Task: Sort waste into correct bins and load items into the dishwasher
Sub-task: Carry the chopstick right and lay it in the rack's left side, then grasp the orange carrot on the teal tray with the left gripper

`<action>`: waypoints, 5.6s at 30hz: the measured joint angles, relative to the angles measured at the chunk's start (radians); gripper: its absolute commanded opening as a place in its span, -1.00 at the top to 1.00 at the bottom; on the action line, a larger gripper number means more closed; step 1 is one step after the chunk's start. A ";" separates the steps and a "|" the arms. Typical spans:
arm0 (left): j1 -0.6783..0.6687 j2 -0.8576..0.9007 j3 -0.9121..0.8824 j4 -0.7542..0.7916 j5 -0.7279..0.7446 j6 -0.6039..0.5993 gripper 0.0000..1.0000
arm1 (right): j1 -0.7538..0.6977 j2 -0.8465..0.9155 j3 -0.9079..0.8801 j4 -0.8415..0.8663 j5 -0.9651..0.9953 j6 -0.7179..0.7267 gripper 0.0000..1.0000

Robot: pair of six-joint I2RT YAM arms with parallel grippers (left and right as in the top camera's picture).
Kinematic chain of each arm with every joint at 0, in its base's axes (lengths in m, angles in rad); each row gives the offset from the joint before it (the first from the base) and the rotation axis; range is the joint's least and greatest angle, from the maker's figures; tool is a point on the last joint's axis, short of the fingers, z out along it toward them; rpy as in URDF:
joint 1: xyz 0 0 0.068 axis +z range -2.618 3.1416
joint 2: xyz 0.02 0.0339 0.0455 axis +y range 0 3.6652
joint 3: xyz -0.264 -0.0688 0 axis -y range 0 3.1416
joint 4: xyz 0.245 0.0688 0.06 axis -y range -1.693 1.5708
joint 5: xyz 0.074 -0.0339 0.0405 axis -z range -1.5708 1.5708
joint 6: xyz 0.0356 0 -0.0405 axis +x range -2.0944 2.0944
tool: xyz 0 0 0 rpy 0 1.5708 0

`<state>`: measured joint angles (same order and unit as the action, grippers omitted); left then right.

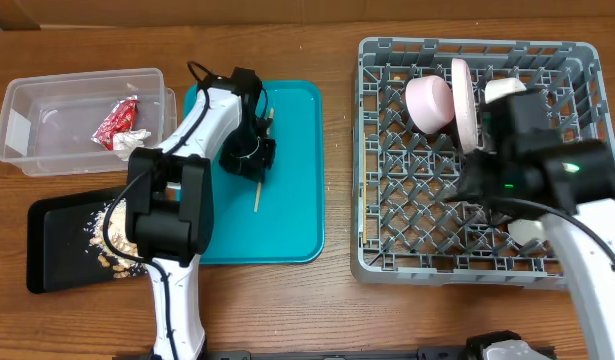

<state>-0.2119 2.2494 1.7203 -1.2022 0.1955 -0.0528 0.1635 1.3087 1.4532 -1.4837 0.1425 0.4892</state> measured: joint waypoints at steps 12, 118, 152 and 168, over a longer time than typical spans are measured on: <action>-0.023 -0.157 0.131 0.043 0.404 -0.153 0.92 | -0.291 -0.021 0.000 -0.021 0.003 -0.161 -0.03; -0.174 -0.064 0.346 -0.223 -0.030 -0.261 0.33 | -0.294 -0.021 0.000 -0.016 -0.034 -0.199 0.02; 0.195 0.207 0.361 -0.220 -0.391 -0.246 0.21 | -0.294 -0.021 0.000 -0.016 -0.034 -0.201 0.02; 0.195 0.205 0.362 -0.257 -0.391 -0.232 0.81 | -0.294 -0.021 0.000 -0.016 -0.034 -0.201 0.02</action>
<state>-0.0170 2.4546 2.0823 -1.4593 -0.1955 -0.2848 -0.1303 1.2877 1.4532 -1.4994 0.1085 0.2878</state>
